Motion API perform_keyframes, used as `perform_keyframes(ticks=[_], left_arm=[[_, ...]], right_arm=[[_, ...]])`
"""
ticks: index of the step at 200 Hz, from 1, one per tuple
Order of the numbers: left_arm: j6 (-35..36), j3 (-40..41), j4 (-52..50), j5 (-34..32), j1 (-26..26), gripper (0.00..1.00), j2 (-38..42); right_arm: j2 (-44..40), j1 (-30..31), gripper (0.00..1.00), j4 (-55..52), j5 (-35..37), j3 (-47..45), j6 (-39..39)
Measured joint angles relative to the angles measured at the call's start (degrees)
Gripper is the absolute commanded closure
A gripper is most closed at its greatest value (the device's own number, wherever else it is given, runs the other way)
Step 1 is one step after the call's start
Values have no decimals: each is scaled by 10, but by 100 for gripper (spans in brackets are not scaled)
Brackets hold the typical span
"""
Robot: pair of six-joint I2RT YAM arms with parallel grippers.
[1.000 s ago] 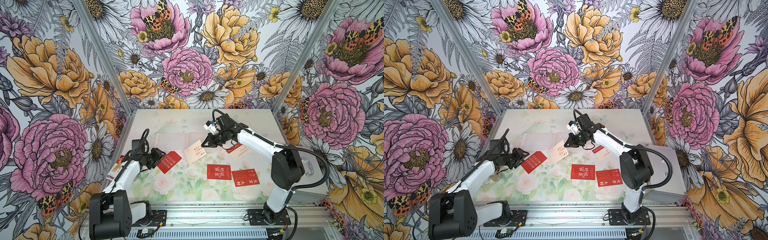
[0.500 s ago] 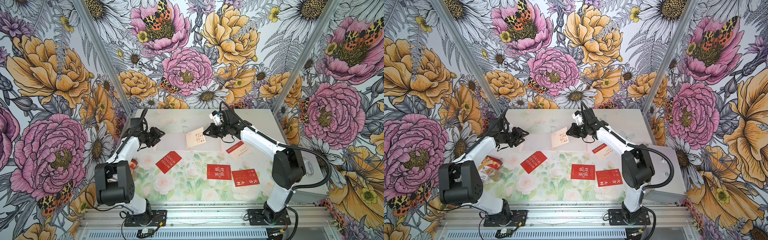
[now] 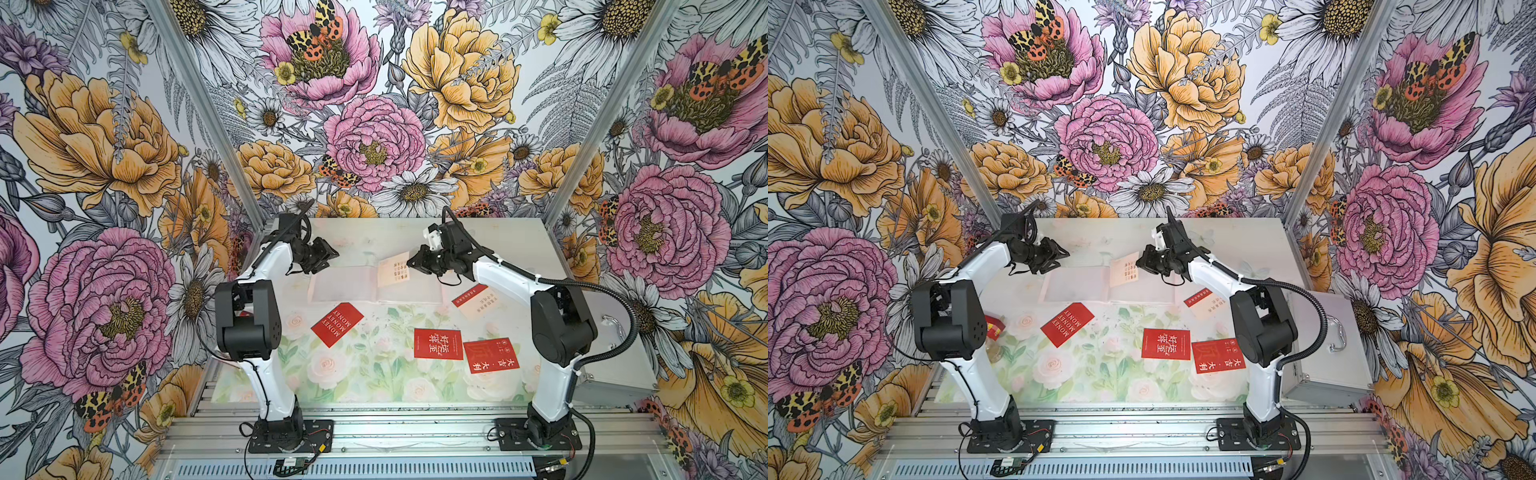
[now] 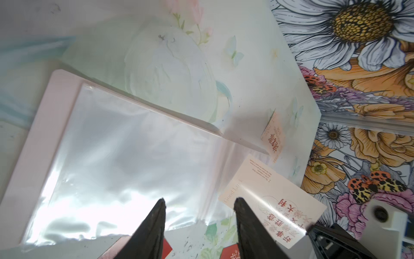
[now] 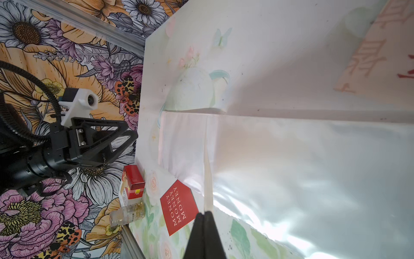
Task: Place the photos into the photo albums
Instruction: Insert the photo into the photo album.
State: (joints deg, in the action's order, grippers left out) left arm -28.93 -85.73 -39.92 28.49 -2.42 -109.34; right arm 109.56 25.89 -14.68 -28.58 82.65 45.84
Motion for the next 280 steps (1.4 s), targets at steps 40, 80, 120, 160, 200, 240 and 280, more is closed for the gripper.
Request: perform_keyframes(ticks=[40, 80, 120, 160, 200, 240, 280], left_arm=[[40, 3, -28, -31, 3, 49, -24], [56, 12, -37, -37, 3, 48, -28], [59, 12, -37, -37, -1, 48, -30], [60, 12, -37, -37, -10, 48, -59], [60, 12, -38, -36, -14, 48, -67], [59, 11, -38, -32, -20, 48, -67], [58, 11, -38, -23, -31, 48, -67]], right_arm=[[1, 0, 100, 8, 5, -8, 9], [16, 0, 100, 9, 4, -9, 14], [30, 1, 100, 8, 5, -10, 24], [30, 10, 100, 9, 19, -11, 35], [33, 22, 100, 9, 31, -11, 47], [45, 31, 100, 9, 49, -11, 60], [48, 35, 100, 9, 66, -11, 69]])
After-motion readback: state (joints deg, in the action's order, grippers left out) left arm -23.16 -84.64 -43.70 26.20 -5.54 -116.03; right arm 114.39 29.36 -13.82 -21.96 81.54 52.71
